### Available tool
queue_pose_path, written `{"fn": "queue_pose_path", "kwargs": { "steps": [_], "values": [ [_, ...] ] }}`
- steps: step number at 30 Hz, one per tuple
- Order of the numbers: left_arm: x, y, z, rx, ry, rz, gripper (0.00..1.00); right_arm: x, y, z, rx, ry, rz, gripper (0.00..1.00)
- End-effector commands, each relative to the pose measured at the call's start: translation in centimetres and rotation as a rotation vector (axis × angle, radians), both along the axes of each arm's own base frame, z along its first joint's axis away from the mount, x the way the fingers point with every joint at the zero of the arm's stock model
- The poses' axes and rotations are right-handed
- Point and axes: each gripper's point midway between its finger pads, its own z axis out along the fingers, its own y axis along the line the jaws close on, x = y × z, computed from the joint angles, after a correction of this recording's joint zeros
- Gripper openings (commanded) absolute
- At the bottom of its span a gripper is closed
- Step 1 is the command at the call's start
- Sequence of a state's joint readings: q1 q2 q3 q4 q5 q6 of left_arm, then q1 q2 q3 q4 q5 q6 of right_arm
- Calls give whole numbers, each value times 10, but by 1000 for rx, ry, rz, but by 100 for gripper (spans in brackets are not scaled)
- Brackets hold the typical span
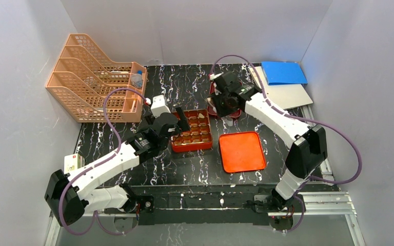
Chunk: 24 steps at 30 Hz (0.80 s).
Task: Pack the chocolate
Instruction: Pick up the fake chocolate from the plate, then place the fake chocolate in the packing box.
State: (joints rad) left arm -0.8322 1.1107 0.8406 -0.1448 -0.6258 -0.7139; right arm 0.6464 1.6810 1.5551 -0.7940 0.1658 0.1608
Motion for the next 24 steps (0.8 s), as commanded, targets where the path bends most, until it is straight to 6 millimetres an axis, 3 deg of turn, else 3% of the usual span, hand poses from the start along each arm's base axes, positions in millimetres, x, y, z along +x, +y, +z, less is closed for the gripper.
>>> {"fn": "queue_pose_path", "kwargs": {
  "steps": [1, 13, 24],
  "values": [
    [3, 9, 27, -16, -49, 38, 97, -14, 22, 32, 19, -70, 45, 1],
    [0, 14, 34, -17, -60, 43, 97, -40, 57, 25, 8, -57, 112, 1],
    [-1, 16, 31, -16, -56, 45, 97, -51, 69, 15, -9, -46, 140, 1]
  ]
}}
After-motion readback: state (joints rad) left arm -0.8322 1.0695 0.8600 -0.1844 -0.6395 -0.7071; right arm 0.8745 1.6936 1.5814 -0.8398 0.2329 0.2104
